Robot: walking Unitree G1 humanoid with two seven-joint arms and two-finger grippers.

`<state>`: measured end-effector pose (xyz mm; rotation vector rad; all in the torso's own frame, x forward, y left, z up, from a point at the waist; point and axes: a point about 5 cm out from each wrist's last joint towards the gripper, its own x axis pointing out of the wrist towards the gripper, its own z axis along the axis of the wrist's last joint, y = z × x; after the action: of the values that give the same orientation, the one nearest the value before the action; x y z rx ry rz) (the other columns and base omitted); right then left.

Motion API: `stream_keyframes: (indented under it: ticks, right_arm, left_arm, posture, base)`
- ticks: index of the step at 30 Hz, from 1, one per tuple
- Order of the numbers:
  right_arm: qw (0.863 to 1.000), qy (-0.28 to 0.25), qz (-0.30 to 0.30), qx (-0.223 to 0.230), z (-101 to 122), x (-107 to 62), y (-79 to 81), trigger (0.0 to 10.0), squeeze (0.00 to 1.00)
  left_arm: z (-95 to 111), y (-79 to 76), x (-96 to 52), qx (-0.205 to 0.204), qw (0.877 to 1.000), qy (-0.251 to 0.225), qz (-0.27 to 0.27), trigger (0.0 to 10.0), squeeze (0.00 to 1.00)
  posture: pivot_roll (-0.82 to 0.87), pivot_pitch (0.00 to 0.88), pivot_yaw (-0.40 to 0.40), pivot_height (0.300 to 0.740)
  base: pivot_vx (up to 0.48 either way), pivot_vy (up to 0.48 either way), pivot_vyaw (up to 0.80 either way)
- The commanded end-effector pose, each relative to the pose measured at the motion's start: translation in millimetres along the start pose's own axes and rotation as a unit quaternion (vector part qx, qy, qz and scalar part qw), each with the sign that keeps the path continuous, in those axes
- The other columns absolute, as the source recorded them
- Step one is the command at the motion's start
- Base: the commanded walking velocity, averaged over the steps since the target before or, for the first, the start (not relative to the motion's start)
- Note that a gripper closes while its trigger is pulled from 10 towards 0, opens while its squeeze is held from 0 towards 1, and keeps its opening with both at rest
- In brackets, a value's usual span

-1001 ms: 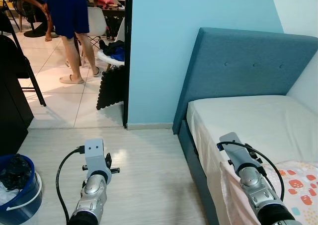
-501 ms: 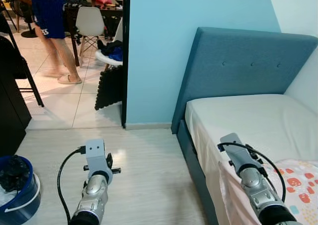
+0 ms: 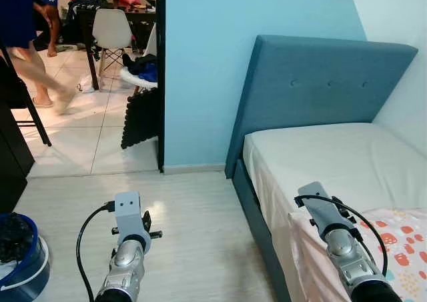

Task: Clean up the room

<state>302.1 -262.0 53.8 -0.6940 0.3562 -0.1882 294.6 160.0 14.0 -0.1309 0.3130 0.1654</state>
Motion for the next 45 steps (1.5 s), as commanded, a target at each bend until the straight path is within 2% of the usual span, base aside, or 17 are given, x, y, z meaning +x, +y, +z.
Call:
stream_keyframes:
  ticks: [1, 10, 19, 23, 38, 42, 44, 45]
  right_arm:
    - [1.0, 0.006, -0.005, 0.008, -4.7, -1.9, -2.3, 10.0, 0.0]
    - [1.0, 0.004, -0.004, 0.008, -4.7, -3.8, 0.4, 10.0, 0.0]
    - [1.0, 0.004, -0.003, 0.008, -6.3, -6.8, 4.7, 10.0, 0.0]
    - [1.0, 0.004, -0.003, 0.008, -7.2, -8.1, 6.8, 10.0, 0.0]
    - [1.0, 0.005, -0.006, 0.01, -7.3, -11.5, 11.7, 10.0, 0.0]
    - [1.0, 0.01, 0.023, 0.006, -6.5, -11.5, 10.4, 10.0, 0.0]
    - [0.992, 0.087, 0.028, 0.088, 2.9, -4.5, 8.9, 10.0, 0.0]
    - [0.985, 0.106, 0.041, 0.13, 12.3, -1.1, 11.6, 10.0, 0.0]
  left_arm:
    - [-3.4, -2.5, -1.0, 0.007, 1.0, 0.009, -0.007, 10.0, 0.0]
    - [-2.6, 7.2, -2.0, 0.009, 1.0, 0.002, 0.007, 10.0, 0.0]
    - [-5.3, 7.0, -5.0, 0.014, 1.0, 0.001, 0.005, 10.0, 0.0]
    - [-1.8, 13.0, -3.5, 0.015, 1.0, -0.005, 0.014, 10.0, 0.0]
    - [-2.6, 24.0, -5.3, 0.021, 0.999, -0.004, 0.025, 10.0, 0.0]
    - [-1.4, 25.8, -6.3, 0.021, 0.999, -0.008, 0.028, 10.0, 0.0]
    - [1.6, 31.7, -6.2, 0.021, 0.999, -0.012, 0.032, 10.0, 0.0]
    - [1.7, 35.3, -6.5, 0.024, 0.999, -0.012, 0.035, 10.0, 0.0]
  posture:
    - [0.03, 0.0, -0.113, 0.74]
    - [0.05, 0.0, -0.137, 0.74]
    - [0.06, 0.0, -0.129, 0.74]
    - [0.07, 0.0, -0.14, 0.74]
    - [0.07, 0.0, -0.115, 0.74]
    - [0.09, 0.0, -0.118, 0.74]
    - [0.08, 0.0, -0.113, 0.74]
    - [0.08, 0.0, -0.099, 0.74]
  base:
    - [0.0, 0.0, 0.0]
    - [0.0, 0.0, 0.0]
    - [0.0, 0.0, 0.0]
    - [0.0, 0.0, 0.0]
    - [0.0, 0.0, 0.0]
    - [0.0, 0.0, 0.0]
    - [0.0, 0.0, 0.0]
    - [0.0, 0.0, 0.0]
